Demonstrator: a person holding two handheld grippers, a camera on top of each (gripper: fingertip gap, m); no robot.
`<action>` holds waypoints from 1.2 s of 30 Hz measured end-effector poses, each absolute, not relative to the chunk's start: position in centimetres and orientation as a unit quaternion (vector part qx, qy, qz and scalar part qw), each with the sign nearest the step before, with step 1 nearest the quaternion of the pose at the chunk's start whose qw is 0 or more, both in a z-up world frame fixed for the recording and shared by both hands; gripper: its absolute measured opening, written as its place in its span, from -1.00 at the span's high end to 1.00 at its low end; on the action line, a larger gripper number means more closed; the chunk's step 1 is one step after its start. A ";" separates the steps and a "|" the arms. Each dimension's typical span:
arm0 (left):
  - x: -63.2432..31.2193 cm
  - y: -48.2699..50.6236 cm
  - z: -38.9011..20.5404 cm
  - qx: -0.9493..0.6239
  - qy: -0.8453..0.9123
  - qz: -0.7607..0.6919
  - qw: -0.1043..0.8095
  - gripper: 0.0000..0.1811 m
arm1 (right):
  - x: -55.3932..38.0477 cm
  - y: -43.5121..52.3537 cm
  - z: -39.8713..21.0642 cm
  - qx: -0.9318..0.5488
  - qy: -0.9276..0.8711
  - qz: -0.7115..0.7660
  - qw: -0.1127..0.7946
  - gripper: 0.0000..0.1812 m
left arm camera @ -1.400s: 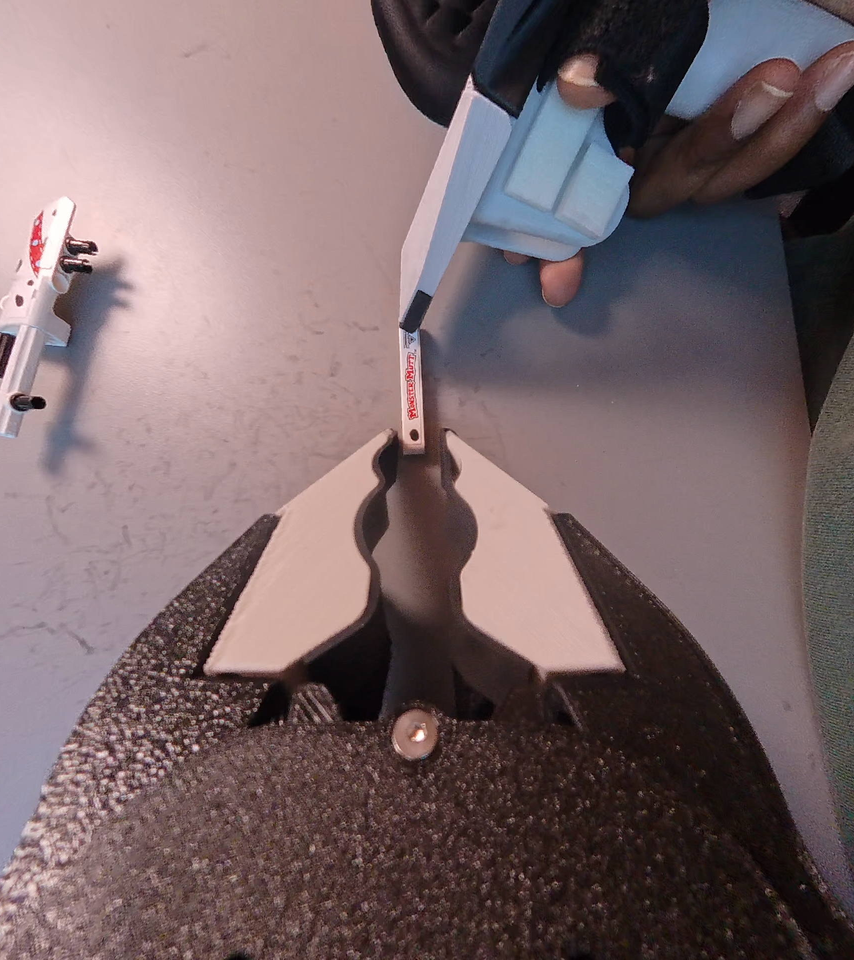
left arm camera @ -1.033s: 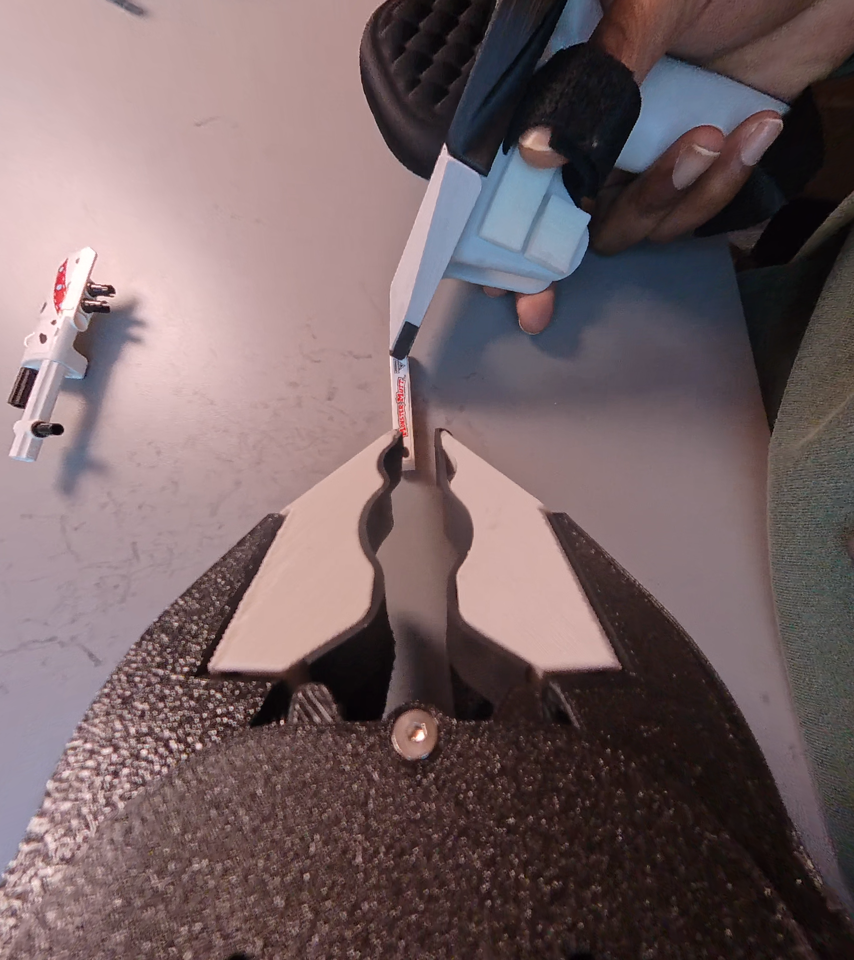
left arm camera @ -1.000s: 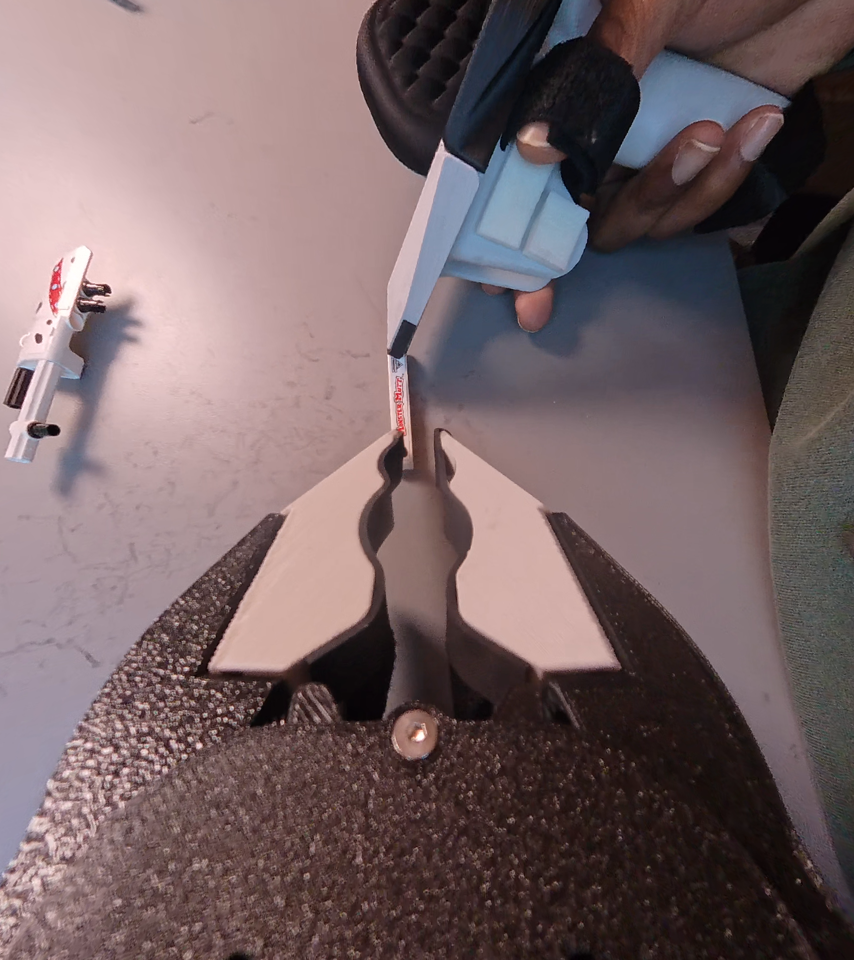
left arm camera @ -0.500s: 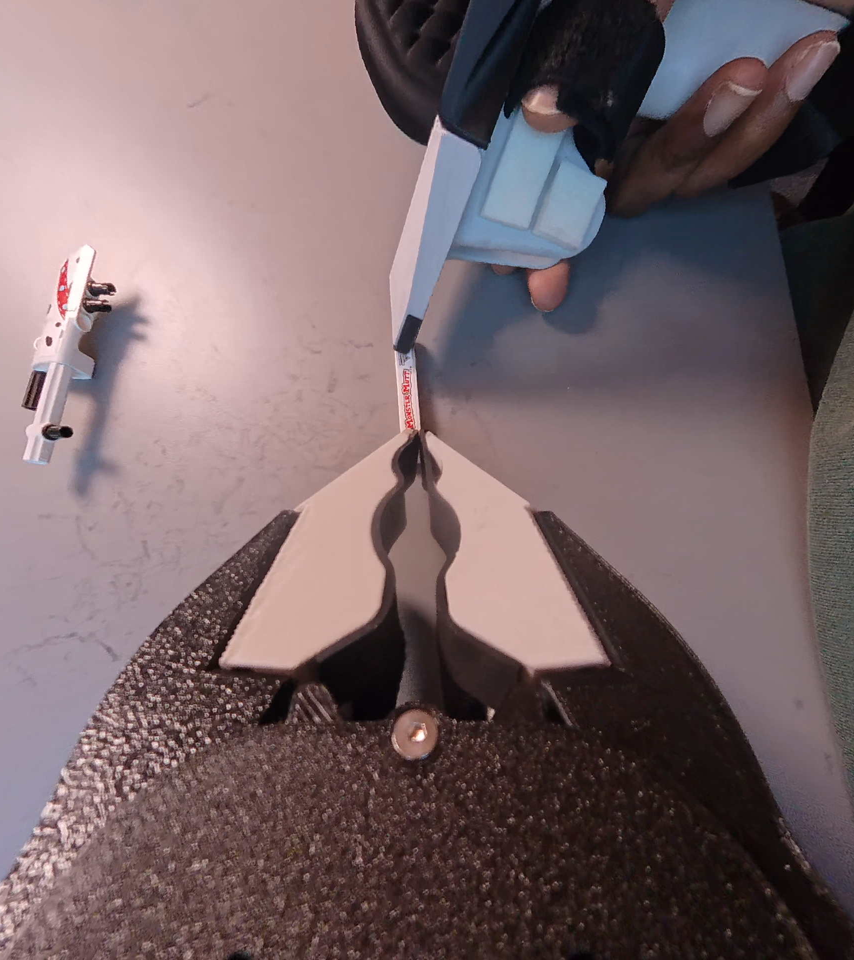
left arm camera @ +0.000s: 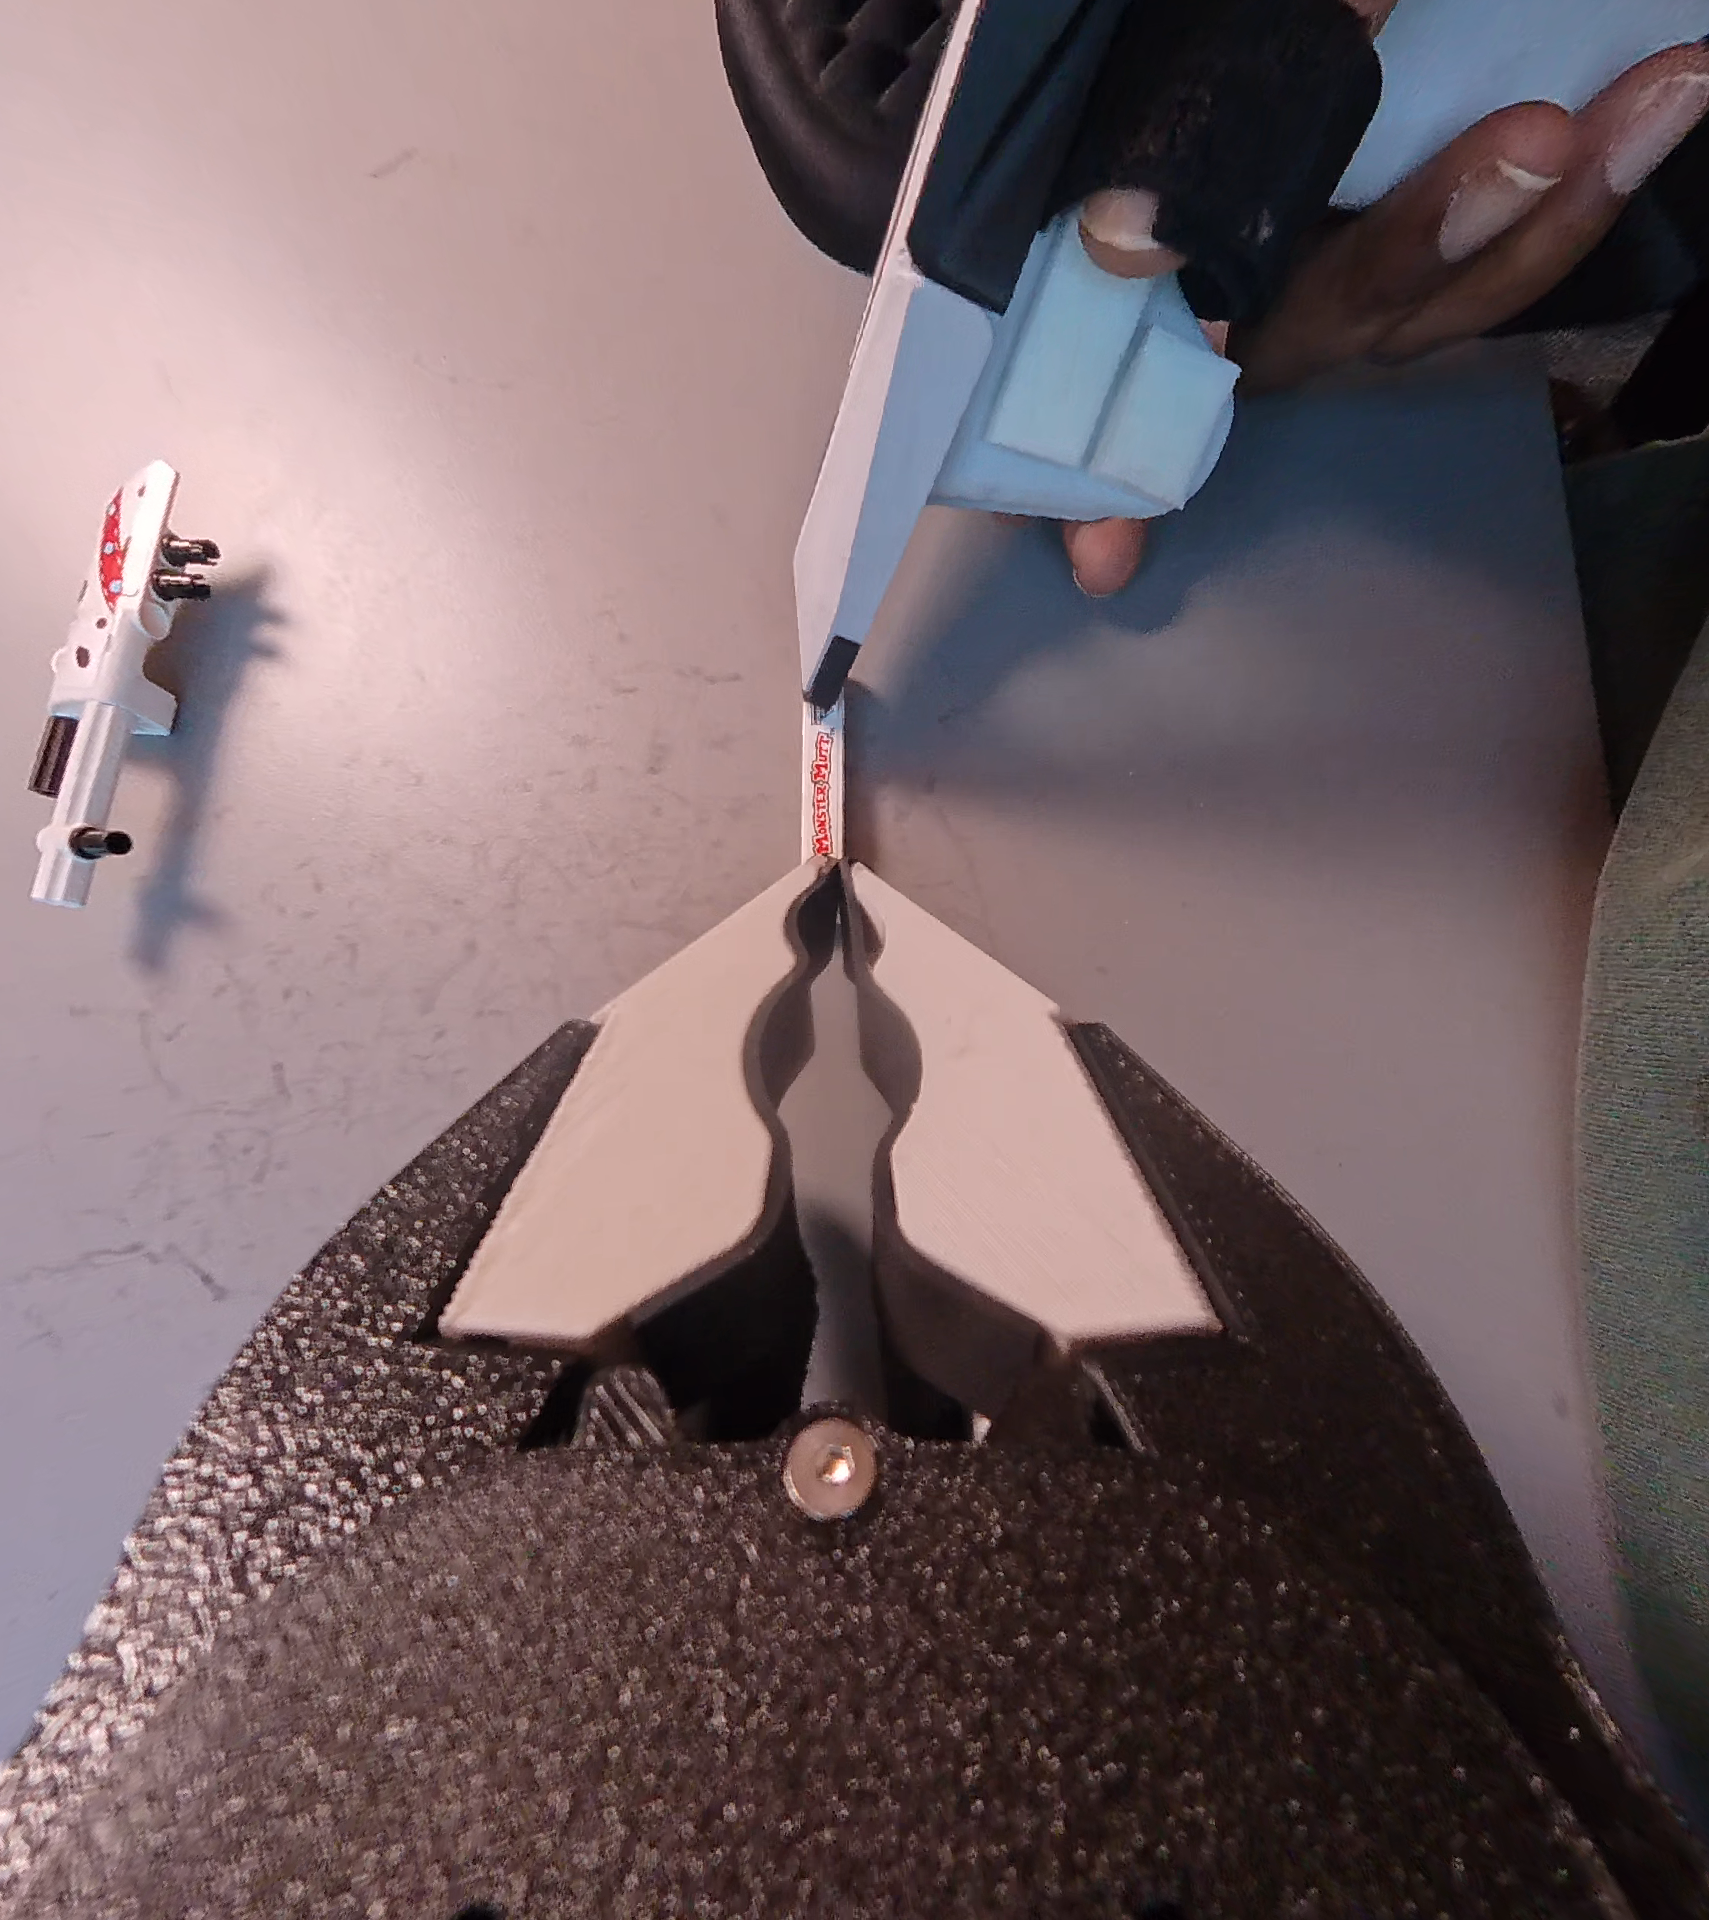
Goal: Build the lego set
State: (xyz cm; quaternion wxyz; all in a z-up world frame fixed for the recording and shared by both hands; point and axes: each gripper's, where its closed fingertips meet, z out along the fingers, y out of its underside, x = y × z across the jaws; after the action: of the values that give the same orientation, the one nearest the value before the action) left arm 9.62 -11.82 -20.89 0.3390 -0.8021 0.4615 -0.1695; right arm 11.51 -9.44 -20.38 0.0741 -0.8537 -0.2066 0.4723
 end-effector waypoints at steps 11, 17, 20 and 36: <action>9.8 -12.0 -20.9 -0.802 0.463 -0.174 0.335 1.00 | 12.0 -9.9 -20.5 -0.847 -0.273 0.453 0.062 1.00; 10.1 -12.2 -20.9 -0.800 0.466 -0.176 0.335 1.00 | 12.3 -9.9 -20.5 -0.844 -0.299 0.440 0.063 1.00; 10.2 -12.2 -20.9 -0.799 0.465 -0.181 0.336 1.00 | 12.4 -10.0 -20.4 -0.839 -0.324 0.432 0.071 0.97; 10.6 -12.4 -20.7 -0.796 0.461 -0.199 0.338 1.00 | 13.8 -9.3 -20.0 -0.749 -0.542 0.328 0.192 0.79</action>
State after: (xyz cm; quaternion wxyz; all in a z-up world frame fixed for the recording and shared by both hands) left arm 10.56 -12.44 -20.72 0.3381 -0.7957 0.4614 -0.1990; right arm 13.77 -9.29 -19.98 0.1917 -0.7495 -0.5420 0.3283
